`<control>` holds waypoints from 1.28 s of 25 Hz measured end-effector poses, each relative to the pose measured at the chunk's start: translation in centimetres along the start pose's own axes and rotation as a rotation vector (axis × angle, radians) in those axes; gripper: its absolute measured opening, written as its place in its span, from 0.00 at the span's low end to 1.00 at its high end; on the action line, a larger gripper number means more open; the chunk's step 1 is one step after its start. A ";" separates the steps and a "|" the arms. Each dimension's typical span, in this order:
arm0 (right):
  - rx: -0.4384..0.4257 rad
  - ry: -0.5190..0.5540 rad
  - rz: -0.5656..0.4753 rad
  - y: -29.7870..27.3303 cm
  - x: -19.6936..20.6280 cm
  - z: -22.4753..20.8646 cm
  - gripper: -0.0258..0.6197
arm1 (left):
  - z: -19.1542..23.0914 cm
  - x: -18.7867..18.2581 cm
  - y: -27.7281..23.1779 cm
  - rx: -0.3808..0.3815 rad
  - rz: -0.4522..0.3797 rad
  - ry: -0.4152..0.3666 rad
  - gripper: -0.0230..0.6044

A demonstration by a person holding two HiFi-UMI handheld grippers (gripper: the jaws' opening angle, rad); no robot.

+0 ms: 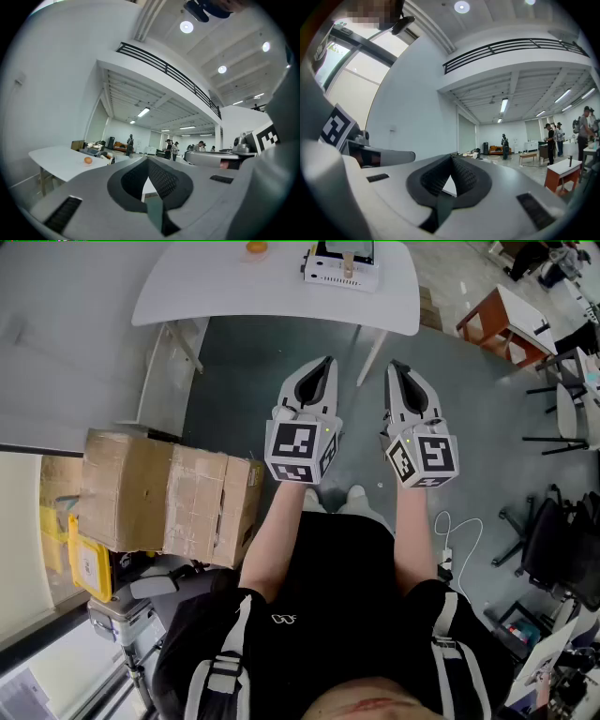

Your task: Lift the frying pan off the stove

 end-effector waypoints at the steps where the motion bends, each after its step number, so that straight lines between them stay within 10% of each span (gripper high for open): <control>1: 0.000 -0.001 -0.002 0.1 0.0 0.2 0.04 | 0.1 0.0 0.2 0.000 -0.002 0.002 0.02; 32: 0.000 -0.020 -0.019 -0.3 -1.2 0.7 0.04 | 3.0 0.6 2.5 0.003 -0.008 0.059 0.02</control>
Point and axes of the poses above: the fingertips, and each gripper's own axes: y backward along the fingers, z to its left, x out of its underside, the point moved 7 cm from there along y, backward along the fingers, and after that the axes turned 1 degree about z, right-handed, at the moved point
